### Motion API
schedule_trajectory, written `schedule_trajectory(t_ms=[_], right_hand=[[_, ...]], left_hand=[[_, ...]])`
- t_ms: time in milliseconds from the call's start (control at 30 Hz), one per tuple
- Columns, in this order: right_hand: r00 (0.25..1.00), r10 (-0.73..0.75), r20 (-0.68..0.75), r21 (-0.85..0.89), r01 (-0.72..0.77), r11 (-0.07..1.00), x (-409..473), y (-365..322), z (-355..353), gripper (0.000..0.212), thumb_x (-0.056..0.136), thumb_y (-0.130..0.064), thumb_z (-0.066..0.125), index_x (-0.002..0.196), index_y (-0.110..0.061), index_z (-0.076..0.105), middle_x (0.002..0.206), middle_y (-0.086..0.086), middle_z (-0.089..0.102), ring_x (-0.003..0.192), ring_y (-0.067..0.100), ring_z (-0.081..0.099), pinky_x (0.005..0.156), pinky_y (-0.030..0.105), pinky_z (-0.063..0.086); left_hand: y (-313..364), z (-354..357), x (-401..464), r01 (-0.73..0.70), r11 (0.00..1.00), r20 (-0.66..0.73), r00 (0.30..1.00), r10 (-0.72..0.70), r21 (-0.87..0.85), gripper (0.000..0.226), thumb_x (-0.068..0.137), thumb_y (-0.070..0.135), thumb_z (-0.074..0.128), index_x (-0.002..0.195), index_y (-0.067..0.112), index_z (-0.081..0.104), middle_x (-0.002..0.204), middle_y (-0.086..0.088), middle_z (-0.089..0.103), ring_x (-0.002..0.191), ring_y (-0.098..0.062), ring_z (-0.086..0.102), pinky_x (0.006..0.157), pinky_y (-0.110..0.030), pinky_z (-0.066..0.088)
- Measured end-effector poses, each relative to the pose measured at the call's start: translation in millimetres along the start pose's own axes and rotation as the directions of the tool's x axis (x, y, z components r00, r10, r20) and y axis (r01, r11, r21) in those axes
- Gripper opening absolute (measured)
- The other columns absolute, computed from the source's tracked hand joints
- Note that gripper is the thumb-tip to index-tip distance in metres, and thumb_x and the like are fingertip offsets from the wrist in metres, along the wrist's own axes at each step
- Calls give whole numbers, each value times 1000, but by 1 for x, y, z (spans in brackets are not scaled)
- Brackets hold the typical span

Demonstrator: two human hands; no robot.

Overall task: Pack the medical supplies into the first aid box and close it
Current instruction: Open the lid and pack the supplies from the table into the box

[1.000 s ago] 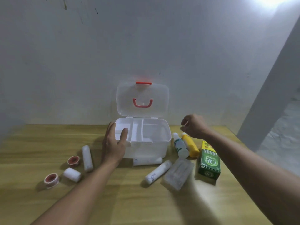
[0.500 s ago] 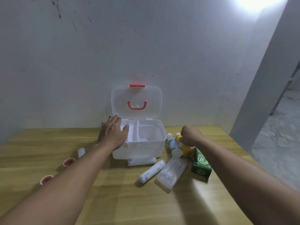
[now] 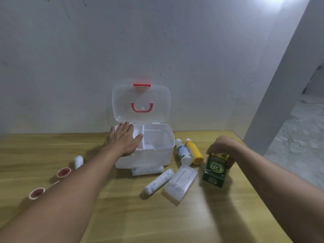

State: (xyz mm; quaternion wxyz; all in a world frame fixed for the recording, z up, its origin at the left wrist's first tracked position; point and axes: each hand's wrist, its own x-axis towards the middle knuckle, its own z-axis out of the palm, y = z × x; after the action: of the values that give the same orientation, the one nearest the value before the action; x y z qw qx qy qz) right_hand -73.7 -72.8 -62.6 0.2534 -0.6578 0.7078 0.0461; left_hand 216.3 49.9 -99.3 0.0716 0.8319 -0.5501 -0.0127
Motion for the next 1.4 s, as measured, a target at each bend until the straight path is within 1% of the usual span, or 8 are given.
schedule_trajectory(t_ms=[200,333,567,700,833,967,1133,1400], right_hand=[[999,-50,9,78,49,996,-15,-2,-6,28,77,-24,72,84,-1,59,88,18,61,75,39,68,63,44,62],[985,-148,87,208,127,970,-36,-22,-35,27,80,-31,63,87,-6,58,78,9,54,67,24,55,56,31,55],[922,-386,-37,385,369,846,-65,-76,-66,33,81,-42,69,85,-11,59,79,7,54,66,20,50,60,31,52],[890,-419,-178,297,455,840,-62,-106,-45,52,74,-54,74,85,-4,62,80,11,62,67,24,60,52,31,54],[841,-439,-316,11,466,885,-59,-125,-18,57,75,-67,64,70,-10,62,61,6,66,51,23,67,49,30,58],[773,-483,-410,-251,414,875,-51,-140,8,55,81,-66,54,85,-13,63,75,6,68,67,25,68,67,32,58],[770,-514,-379,-274,437,857,-43,-152,32,38,92,-46,45,89,-12,60,76,7,59,69,24,61,70,33,55],[787,-552,-276,-213,510,833,-39,-156,51,36,95,-41,51,96,-6,61,92,14,67,80,32,70,76,43,60]], left_hand=[[2,-3,-1,-5,999,12,1000,5,41,66,97,54,14,153,19,7,163,-4,-3,150,-18,-4,120,-45,-1],[2,-5,-3,-14,998,29,1000,12,67,60,98,49,13,153,25,8,162,-6,-5,150,-20,-5,120,-46,-2],[2,-5,-2,-5,998,38,999,3,56,61,99,43,14,153,16,3,162,-5,-6,150,-18,-6,121,-44,-2],[1,-4,-2,-2,998,38,999,0,63,62,100,40,14,152,10,-2,162,-6,-8,150,-18,-7,121,-43,-3],[2,-5,-2,-2,997,40,999,-1,75,61,100,36,16,151,9,-3,162,-7,-9,149,-20,-8,121,-43,-4],[2,-5,-3,-12,998,33,999,10,62,61,99,31,19,152,9,-2,162,-7,-8,150,-20,-7,121,-43,-4],[2,-5,-2,-19,999,14,1000,18,39,61,98,26,24,152,8,0,162,-8,-6,150,-22,-5,121,-43,-3],[1,-6,-3,-31,1000,6,1000,31,6,61,97,24,26,152,8,2,162,-9,-3,150,-22,-3,121,-44,-1]])
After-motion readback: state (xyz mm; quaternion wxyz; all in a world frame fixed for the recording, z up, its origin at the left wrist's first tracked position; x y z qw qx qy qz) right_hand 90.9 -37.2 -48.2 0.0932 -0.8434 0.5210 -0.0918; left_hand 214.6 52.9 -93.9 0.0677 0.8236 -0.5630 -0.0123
